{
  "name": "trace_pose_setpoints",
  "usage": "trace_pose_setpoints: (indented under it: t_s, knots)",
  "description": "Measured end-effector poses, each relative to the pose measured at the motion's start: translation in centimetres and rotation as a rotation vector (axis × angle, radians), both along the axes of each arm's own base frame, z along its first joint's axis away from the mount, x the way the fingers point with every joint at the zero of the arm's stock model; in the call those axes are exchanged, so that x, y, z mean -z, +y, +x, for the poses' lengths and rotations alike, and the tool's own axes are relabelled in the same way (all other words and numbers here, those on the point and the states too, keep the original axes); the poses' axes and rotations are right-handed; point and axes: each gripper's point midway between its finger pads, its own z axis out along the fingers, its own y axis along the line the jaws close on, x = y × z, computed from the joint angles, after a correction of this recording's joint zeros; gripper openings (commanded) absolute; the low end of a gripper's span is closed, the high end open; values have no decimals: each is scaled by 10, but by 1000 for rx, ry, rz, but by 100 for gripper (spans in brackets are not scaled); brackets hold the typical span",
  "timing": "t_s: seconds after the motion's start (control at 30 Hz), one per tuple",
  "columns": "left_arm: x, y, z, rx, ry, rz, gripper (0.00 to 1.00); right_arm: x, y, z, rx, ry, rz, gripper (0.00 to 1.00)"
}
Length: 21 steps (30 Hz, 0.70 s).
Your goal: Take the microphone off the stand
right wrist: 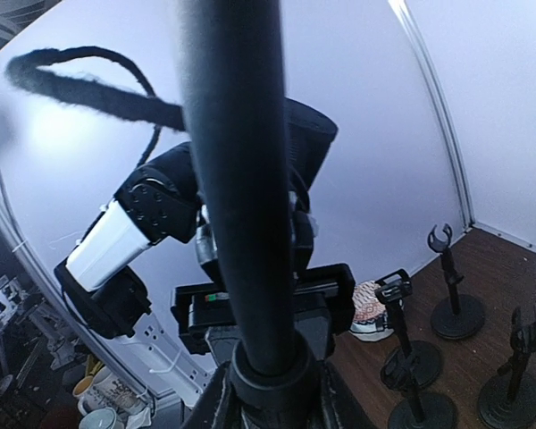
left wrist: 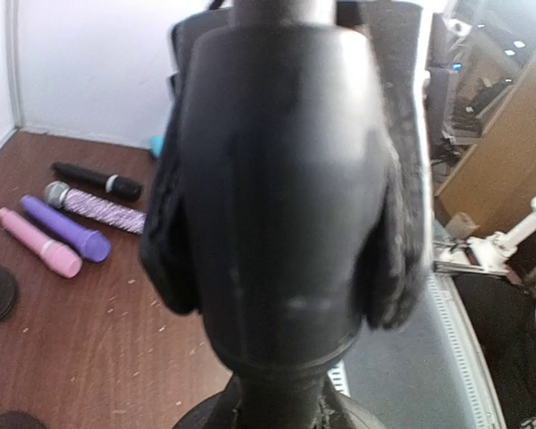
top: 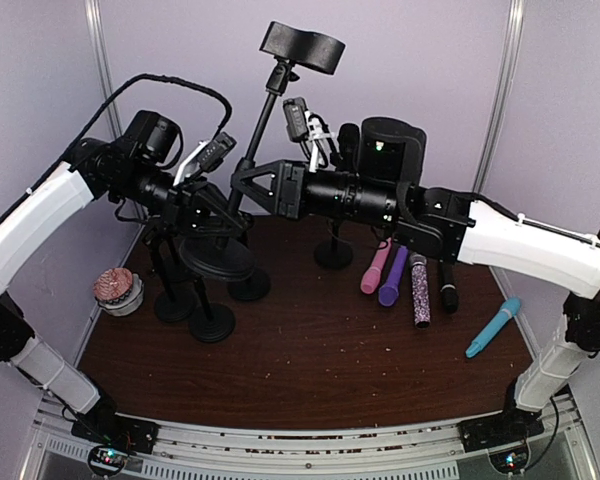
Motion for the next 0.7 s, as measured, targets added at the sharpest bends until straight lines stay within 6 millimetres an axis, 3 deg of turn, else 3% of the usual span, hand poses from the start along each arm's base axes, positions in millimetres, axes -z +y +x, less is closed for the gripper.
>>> trace_pose_setpoints:
  t_s: [0.17,0.27,0.33,0.4,0.5,0.57,0.7]
  knots:
    - [-16,0,-19,87,63,-69,0,-15,0,-17,-126,-49,49,0]
    - [-23,0,-29,133,94,-100,0,-22,-1,-27,-198,-61,76,8]
    - [-27,-1,-35,160,112,-117,0,-27,-2,-32,-239,-60,95,21]
    - [-31,-1,-39,175,122,-127,0,-30,-3,-35,-267,-58,109,50]
    - [-30,-1,-34,158,100,-122,0,-32,-5,-35,-276,-36,118,77]
    - [-27,0,-25,119,74,-107,0,-34,-9,-28,-213,-28,115,84]
    - [-16,0,-4,25,11,-50,0,-30,-31,-12,-21,8,109,80]
